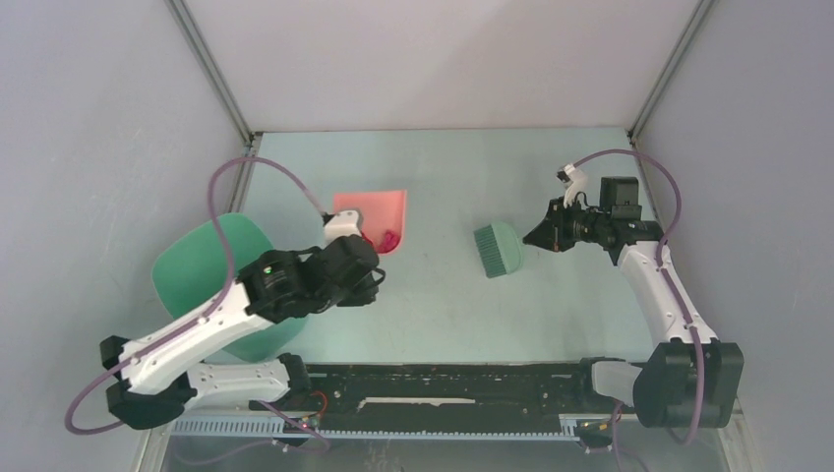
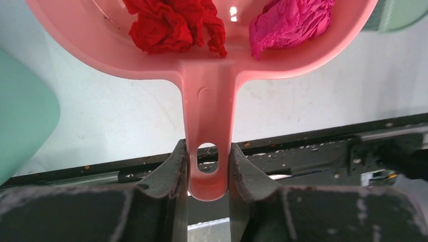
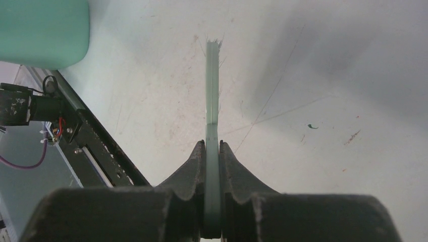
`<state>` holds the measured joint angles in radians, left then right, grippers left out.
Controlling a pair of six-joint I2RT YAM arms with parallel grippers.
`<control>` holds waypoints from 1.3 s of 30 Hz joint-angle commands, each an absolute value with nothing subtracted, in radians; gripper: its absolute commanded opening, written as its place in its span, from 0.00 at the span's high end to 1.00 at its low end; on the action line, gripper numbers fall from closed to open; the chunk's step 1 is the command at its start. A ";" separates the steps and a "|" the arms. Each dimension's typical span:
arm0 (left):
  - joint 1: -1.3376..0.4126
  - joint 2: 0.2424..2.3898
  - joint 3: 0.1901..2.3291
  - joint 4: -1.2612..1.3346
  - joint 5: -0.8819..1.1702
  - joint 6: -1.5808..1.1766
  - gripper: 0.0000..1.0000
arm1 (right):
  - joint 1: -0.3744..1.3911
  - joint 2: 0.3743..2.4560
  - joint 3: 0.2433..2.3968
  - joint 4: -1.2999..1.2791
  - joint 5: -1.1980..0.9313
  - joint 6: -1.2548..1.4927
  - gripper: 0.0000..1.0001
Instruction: Sweep away the paper scraps from the table
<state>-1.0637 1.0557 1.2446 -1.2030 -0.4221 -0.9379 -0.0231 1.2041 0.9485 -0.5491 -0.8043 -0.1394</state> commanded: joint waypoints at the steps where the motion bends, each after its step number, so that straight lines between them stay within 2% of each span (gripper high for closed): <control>1: -1.058 0.959 1.281 -1.213 -0.524 -1.041 1.00 | -0.031 1.192 0.949 -0.526 -0.848 -0.147 1.00; 11: -1.058 0.680 1.255 -1.235 -0.755 -1.232 1.00 | -0.051 1.204 0.949 -0.538 -0.863 -0.166 1.00; 16: -1.059 0.492 1.136 -1.207 -0.852 -1.393 1.00 | -0.054 1.217 0.949 -0.540 -0.868 -0.166 1.00; 22: -1.058 0.263 0.971 -1.047 -0.900 -1.507 1.00 | -0.054 1.218 0.949 -0.540 -0.866 -0.164 1.00; 32: -1.058 0.160 0.886 -0.975 -0.919 -1.625 1.00 | -0.056 1.218 0.950 -0.538 -0.861 -0.163 1.00; 39: -1.058 0.061 0.748 -0.687 -0.881 -1.671 1.00 | -0.064 1.203 0.950 -0.542 -0.865 -0.155 1.00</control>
<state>-1.0637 0.0803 0.7944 -0.9020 -0.8696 -1.6161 -0.0528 1.2194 0.9466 -0.5571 -0.8402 -0.1505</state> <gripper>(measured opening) 0.273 0.144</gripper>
